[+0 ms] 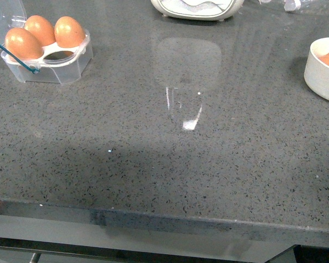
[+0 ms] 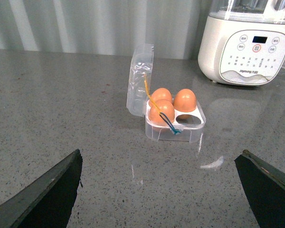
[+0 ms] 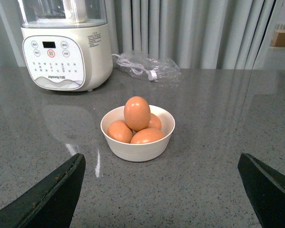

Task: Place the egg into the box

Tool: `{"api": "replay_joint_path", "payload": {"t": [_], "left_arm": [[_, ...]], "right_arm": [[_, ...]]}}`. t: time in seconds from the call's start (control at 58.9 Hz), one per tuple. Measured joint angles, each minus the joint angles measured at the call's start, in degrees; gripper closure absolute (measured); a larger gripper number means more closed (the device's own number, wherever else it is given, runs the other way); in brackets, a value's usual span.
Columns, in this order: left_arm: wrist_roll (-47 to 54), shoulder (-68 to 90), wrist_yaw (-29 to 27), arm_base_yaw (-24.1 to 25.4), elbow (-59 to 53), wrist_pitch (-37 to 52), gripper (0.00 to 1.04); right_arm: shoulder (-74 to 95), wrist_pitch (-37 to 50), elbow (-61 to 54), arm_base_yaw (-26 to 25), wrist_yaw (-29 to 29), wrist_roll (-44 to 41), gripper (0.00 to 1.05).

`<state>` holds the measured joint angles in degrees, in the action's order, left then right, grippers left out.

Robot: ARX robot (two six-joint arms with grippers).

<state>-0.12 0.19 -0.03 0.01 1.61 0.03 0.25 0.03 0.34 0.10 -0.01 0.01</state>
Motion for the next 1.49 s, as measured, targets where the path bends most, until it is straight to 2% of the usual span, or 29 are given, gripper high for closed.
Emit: {"api": "replay_joint_path", "payload": {"t": [1.392,1.426,1.494], "left_arm": [[0.00,0.00,0.02,0.00,0.00,0.00,0.07],[0.00,0.00,0.00,0.00,0.00,0.00,0.07],[0.00,0.00,0.02,0.00,0.00,0.00,0.07]], "right_arm": [[0.00,0.00,0.00,-0.02,0.00,0.00,0.07],[0.20,-0.26,0.04,0.35,1.33,-0.02,0.07],[2.32,-3.21,1.25,4.02,12.02,0.52,0.07]]}}
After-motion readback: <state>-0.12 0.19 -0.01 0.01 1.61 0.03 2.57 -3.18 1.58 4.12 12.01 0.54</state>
